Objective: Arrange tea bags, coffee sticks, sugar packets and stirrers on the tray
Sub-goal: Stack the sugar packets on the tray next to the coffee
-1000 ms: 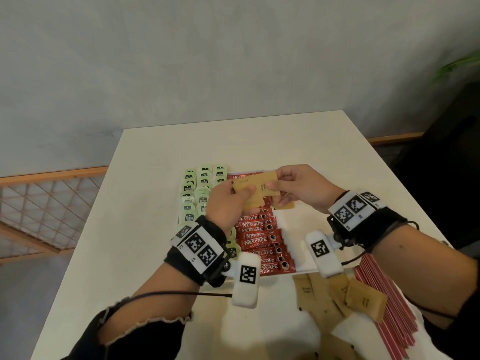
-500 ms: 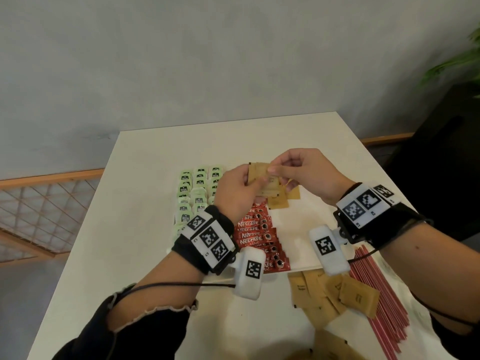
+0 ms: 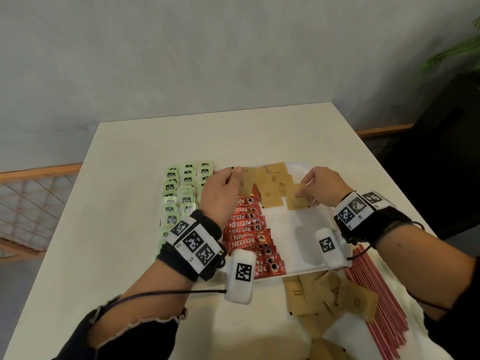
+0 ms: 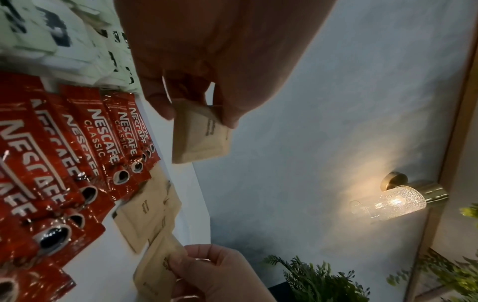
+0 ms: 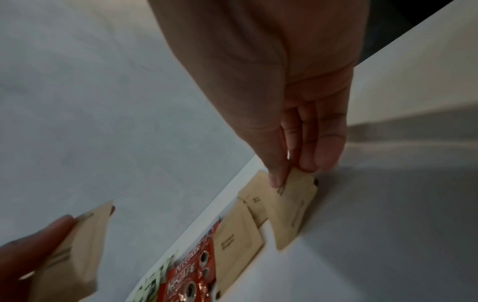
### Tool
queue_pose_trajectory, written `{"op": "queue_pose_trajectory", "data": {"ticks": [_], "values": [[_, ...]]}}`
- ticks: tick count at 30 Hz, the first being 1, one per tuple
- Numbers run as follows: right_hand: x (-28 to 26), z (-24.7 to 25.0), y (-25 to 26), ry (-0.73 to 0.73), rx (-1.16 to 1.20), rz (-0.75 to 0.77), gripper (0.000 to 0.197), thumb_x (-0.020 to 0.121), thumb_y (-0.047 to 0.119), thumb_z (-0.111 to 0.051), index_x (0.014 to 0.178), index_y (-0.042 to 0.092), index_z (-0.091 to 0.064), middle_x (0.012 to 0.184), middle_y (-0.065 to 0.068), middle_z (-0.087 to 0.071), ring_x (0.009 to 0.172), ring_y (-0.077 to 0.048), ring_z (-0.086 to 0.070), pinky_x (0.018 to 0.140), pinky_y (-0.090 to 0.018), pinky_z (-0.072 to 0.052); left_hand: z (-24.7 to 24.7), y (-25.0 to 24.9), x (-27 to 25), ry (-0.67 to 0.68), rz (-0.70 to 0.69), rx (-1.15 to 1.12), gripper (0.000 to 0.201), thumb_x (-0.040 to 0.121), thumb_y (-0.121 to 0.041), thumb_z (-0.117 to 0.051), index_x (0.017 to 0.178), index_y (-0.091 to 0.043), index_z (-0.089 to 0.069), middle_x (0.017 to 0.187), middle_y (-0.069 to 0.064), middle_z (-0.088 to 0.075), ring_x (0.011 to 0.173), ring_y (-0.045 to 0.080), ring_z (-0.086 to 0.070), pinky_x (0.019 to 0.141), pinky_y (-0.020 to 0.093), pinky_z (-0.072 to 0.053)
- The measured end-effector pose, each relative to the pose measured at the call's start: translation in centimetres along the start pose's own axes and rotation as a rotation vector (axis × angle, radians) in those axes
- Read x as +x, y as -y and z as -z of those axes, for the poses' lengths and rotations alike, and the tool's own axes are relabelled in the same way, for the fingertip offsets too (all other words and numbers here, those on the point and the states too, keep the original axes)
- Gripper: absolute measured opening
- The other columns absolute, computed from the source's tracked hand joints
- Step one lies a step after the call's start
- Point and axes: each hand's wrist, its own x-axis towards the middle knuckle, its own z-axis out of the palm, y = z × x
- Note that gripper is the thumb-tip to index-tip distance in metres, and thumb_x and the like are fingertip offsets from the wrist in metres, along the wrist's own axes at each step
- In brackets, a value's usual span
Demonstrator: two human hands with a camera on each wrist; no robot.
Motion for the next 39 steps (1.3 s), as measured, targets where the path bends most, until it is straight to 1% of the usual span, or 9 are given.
{"op": "queue_pose_trajectory", "data": {"ticks": [5, 9, 11, 15, 20, 24, 29, 34, 39], "values": [[1.1, -1.0, 0.6, -0.027, 0.062, 0.02, 0.032, 0.077, 0.018, -0.081, 0.096, 0.013, -0.056, 0.085, -0.009, -0.065, 0.058, -0.019, -0.062, 0.052, -0.025, -0.047, 0.1, 0.3, 0.0, 0.02, 0.058, -0.063, 0.071, 0.08, -0.067, -0.049, 0.095, 0.002, -0.061, 0.092, 0.031, -0.062, 0.076, 0.042, -0.061, 0.08, 0.059, -0.051], [1.2, -1.3, 1.0, -0.029, 0.128, 0.028, 0.036, 0.077, 0.02, -0.081, 0.101, 0.011, -0.056, 0.078, -0.006, -0.066, 0.06, -0.021, -0.065, 0.059, -0.029, -0.054, 0.6, 0.1, -0.1, 0.032, 0.167, -0.166, 0.027, 0.096, -0.038, -0.058, 0.098, -0.015, -0.072, 0.077, 0.012, -0.06, 0.06, 0.018, -0.054, 0.054, 0.032, -0.051], [1.0, -1.3, 1.1, -0.061, 0.12, 0.059, 0.036, 0.079, 0.029, -0.078, 0.102, 0.013, -0.055, 0.079, -0.003, -0.065, 0.068, -0.024, -0.067, 0.069, -0.037, -0.057, 0.8, 0.3, -0.1, 0.052, 0.201, -0.229, 0.019, 0.095, -0.025, -0.061, 0.107, -0.015, -0.072, 0.086, 0.005, -0.066, 0.059, 0.009, -0.057, 0.049, 0.022, -0.05], [-1.3, -1.0, 2.5, -0.11, 0.333, 0.122, 0.04, 0.093, 0.051, -0.053, 0.099, 0.012, -0.062, 0.09, -0.003, -0.067, 0.071, -0.019, -0.063, 0.064, -0.035, -0.053, 0.8, 0.2, -0.4, 0.03, 0.221, -0.288, 0.019, 0.093, -0.016, -0.064, 0.108, -0.005, -0.067, 0.098, 0.012, -0.073, 0.073, 0.018, -0.072, 0.053, 0.023, -0.057], [-5.6, -1.4, 4.7, 0.318, 0.562, 0.21, 0.025, 0.092, 0.037, -0.061, 0.089, 0.012, -0.066, 0.081, -0.004, -0.067, 0.061, -0.011, -0.06, 0.056, -0.023, -0.05, -0.2, -1.0, -1.2, 0.025, 0.22, -0.371, 0.014, 0.094, -0.008, -0.061, 0.104, 0.001, -0.056, 0.106, 0.015, -0.067, 0.087, 0.023, -0.074, 0.064, 0.028, -0.061], [-6.4, -0.6, 5.2, 0.261, 0.622, 0.295, 0.01, 0.091, 0.014, -0.065, 0.081, 0.013, -0.063, 0.074, -0.006, -0.065, 0.057, -0.01, -0.059, 0.058, -0.025, -0.052, -0.7, -1.6, -1.9, 0.095, 0.162, -0.18, 0.016, 0.089, -0.011, -0.068, 0.09, -0.011, -0.052, 0.097, 0.009, -0.061, 0.093, 0.026, -0.069, 0.07, 0.036, -0.061], [-7.1, 0.9, 5.2, 0.246, 0.564, 0.34, 0.014, 0.087, 0.013, -0.07, 0.094, 0.001, -0.069, 0.076, -0.013, -0.063, 0.064, -0.012, -0.057, 0.06, -0.017, -0.052, -0.5, -2.0, -2.1, 0.083, -0.035, 0.045, 0.01, 0.088, -0.03, -0.069, 0.091, -0.022, -0.063, 0.08, 0.006, -0.067, 0.067, 0.015, -0.061, 0.066, 0.035, -0.05], [-6.4, 0.3, 4.8, 0.232, 0.687, 0.272, 0.015, 0.089, 0.012, -0.068, 0.09, -0.003, -0.069, 0.08, -0.011, -0.06, 0.075, -0.017, -0.057, 0.063, -0.02, -0.052, -0.7, -2.1, -2.1, 0.115, 0.015, -0.005, 0.02, 0.089, -0.026, -0.07, 0.092, -0.009, -0.061, 0.09, 0.012, -0.073, 0.077, 0.023, -0.071, 0.083, 0.043, -0.058], [-4.7, -1.7, 1.9, 0.172, 0.463, 0.122, 0.017, 0.085, 0.012, -0.072, 0.075, 0.0, -0.065, 0.068, -0.01, -0.061, 0.061, -0.017, -0.057, 0.064, -0.026, -0.057, -0.1, -0.9, -1.7, 0.087, -0.003, 0.168, 0.002, 0.09, -0.023, -0.063, 0.089, -0.023, -0.064, 0.096, -0.006, -0.068, 0.091, 0.017, -0.065, 0.092, 0.04, -0.052]]}}
